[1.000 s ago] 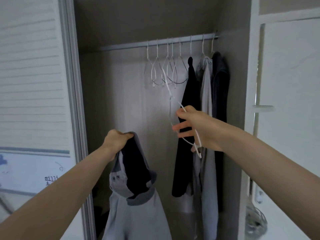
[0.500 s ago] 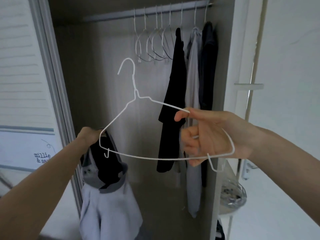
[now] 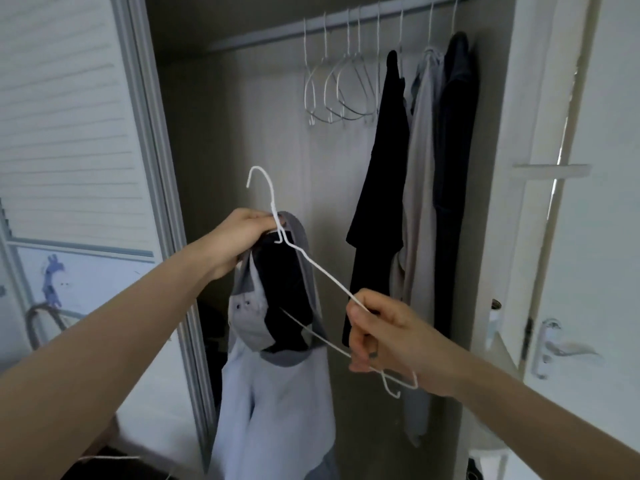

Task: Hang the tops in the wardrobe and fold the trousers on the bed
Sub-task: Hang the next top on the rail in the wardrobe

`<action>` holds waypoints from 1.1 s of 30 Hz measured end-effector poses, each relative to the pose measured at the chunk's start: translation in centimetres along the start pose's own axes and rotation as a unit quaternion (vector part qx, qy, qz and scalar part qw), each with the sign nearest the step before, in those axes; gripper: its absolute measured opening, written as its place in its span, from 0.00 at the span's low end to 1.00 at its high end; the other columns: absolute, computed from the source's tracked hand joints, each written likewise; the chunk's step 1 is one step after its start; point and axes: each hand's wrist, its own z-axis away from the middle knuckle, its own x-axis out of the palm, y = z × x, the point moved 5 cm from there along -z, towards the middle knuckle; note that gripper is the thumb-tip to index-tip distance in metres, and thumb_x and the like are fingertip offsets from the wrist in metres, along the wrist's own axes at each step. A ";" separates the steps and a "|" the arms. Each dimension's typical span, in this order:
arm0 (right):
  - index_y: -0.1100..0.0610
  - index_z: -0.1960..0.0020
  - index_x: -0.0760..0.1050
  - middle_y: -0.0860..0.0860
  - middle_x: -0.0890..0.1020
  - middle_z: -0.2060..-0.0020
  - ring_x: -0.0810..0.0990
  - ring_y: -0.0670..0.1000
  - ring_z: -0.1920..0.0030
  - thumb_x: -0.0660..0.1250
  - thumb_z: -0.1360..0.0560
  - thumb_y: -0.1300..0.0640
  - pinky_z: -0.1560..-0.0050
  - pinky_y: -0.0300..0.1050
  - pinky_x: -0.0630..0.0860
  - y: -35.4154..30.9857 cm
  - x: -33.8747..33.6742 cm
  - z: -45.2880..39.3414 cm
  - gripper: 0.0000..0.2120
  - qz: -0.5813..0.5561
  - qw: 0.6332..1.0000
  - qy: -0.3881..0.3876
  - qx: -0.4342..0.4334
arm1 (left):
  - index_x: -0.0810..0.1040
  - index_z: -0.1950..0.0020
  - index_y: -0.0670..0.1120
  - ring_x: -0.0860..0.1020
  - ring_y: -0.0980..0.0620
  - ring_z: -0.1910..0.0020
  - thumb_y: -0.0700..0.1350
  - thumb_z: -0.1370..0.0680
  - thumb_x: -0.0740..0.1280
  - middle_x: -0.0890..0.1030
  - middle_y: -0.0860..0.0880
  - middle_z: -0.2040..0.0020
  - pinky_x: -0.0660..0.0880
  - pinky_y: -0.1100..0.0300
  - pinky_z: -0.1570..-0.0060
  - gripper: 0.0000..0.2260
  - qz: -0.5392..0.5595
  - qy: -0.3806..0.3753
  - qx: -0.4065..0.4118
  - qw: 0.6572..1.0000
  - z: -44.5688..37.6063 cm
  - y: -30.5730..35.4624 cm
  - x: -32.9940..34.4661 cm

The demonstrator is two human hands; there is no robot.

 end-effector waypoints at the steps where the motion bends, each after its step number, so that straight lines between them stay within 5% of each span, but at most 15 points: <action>1: 0.55 0.56 0.70 0.54 0.73 0.69 0.73 0.50 0.69 0.61 0.21 0.50 0.44 0.72 0.71 0.1 -0.1 0.1 0.10 -0.022 0.999 0.010 -0.029 | 0.86 0.57 0.44 0.81 0.49 0.55 0.50 0.28 0.72 0.84 0.44 0.56 0.75 0.59 0.51 0.10 0.013 -0.031 0.001 0.999 0.5 1.2 0.1; 3: 0.56 0.58 0.70 0.54 0.70 0.71 0.71 0.50 0.70 0.62 0.22 0.51 0.43 0.75 0.70 -0.3 -0.3 0.2 0.10 -0.083 0.993 0.023 -0.076 | 0.85 0.54 0.48 0.79 0.52 0.50 0.63 0.29 0.68 0.82 0.49 0.51 0.71 0.59 0.47 0.20 -0.098 -0.070 0.058 0.991 1.8 3.7 -0.2; 6: 0.57 0.59 0.69 0.52 0.69 0.73 0.69 0.50 0.72 0.67 0.25 0.50 0.44 0.74 0.71 -1.8 0.1 0.6 0.12 -0.139 0.982 0.008 -0.126 | 0.78 0.54 0.53 0.69 0.53 0.45 0.73 0.28 0.50 0.76 0.55 0.51 0.62 0.52 0.42 0.28 -0.438 0.024 0.180 0.881 2.8 6.5 -1.4; 10: 0.58 0.59 0.69 0.54 0.68 0.72 0.69 0.50 0.71 0.64 0.23 0.53 0.45 0.73 0.71 -3.2 1.6 0.6 0.10 -0.161 0.978 0.004 -0.129 | 0.70 0.57 0.42 0.70 0.53 0.62 0.62 0.22 0.52 0.71 0.50 0.62 0.67 0.55 0.54 0.23 -0.321 0.006 0.222 0.921 3.9 7.2 0.0; 14: 0.57 0.55 0.74 0.56 0.76 0.60 0.76 0.54 0.56 0.63 0.24 0.49 0.45 0.68 0.74 -3.4 2.4 0.1 0.11 -0.149 0.984 -0.026 -0.092 | 0.71 0.55 0.41 0.68 0.56 0.62 0.54 0.21 0.64 0.71 0.46 0.62 0.65 0.60 0.58 0.16 -0.209 0.033 0.296 0.931 4.4 8.8 0.9; 18: 0.60 0.42 0.79 0.59 0.80 0.45 0.78 0.55 0.44 0.55 0.26 0.34 0.39 0.59 0.73 -2.5 0.4 -0.6 0.33 -0.164 0.986 -0.025 -0.026 | 0.74 0.57 0.35 0.68 0.53 0.61 0.47 0.22 0.68 0.71 0.47 0.63 0.65 0.58 0.58 0.14 -0.138 0.047 0.309 0.940 4.8 9.5 0.3; 19: 0.61 0.42 0.80 0.57 0.82 0.48 0.79 0.54 0.45 0.53 0.26 0.34 0.40 0.55 0.74 -1.9 -0.3 -0.7 0.34 -0.131 0.991 -0.004 -0.003 | 0.74 0.59 0.36 0.68 0.54 0.62 0.46 0.22 0.68 0.70 0.47 0.63 0.65 0.59 0.59 0.14 -0.120 0.047 0.304 0.944 4.8 9.3 0.1; 21: 0.55 0.45 0.80 0.47 0.85 0.54 0.81 0.47 0.47 0.58 0.24 0.43 0.45 0.40 0.74 -0.7 -1.3 -0.4 0.20 0.056 0.998 0.028 0.015 | 0.72 0.64 0.39 0.67 0.56 0.65 0.47 0.22 0.68 0.68 0.50 0.66 0.64 0.64 0.63 0.16 -0.079 0.052 0.291 0.952 4.8 9.0 -0.4; 23: 0.51 0.41 0.76 0.40 0.80 0.47 0.74 0.34 0.42 0.63 0.21 0.55 0.43 0.25 0.67 0.2 -0.9 0.6 0.09 0.355 0.934 0.009 -0.037 | 0.72 0.66 0.40 0.66 0.58 0.66 0.49 0.22 0.68 0.67 0.51 0.68 0.63 0.68 0.66 0.17 -0.047 0.065 0.279 0.957 4.6 8.6 -0.8; 25: 0.52 0.37 0.71 0.45 0.75 0.42 0.69 0.38 0.42 0.64 0.22 0.53 0.38 0.32 0.63 1.8 0.2 1.4 0.14 0.522 0.845 -0.041 -0.110 | 0.72 0.67 0.41 0.65 0.57 0.67 0.50 0.22 0.69 0.66 0.51 0.69 0.63 0.68 0.67 0.18 -0.040 0.079 0.272 0.958 4.4 8.0 -1.0; 28: 0.48 0.46 0.66 0.43 0.70 0.49 0.64 0.41 0.46 0.62 0.23 0.48 0.37 0.47 0.60 1.4 0.5 2.0 0.08 0.609 0.774 -0.010 -0.171 | 0.71 0.67 0.37 0.64 0.53 0.66 0.52 0.24 0.71 0.66 0.46 0.68 0.62 0.64 0.66 0.21 -0.054 0.122 0.260 0.956 4.0 6.6 -2.2; 33: 0.50 0.56 0.72 0.44 0.77 0.60 0.71 0.45 0.51 0.70 0.27 0.57 0.47 0.46 0.62 -1.7 -1.1 3.0 0.07 0.680 0.690 0.105 -0.227 | 0.73 0.63 0.34 0.66 0.51 0.64 0.53 0.26 0.72 0.68 0.43 0.66 0.63 0.56 0.61 0.22 -0.040 0.196 0.207 0.958 3.6 3.6 -5.1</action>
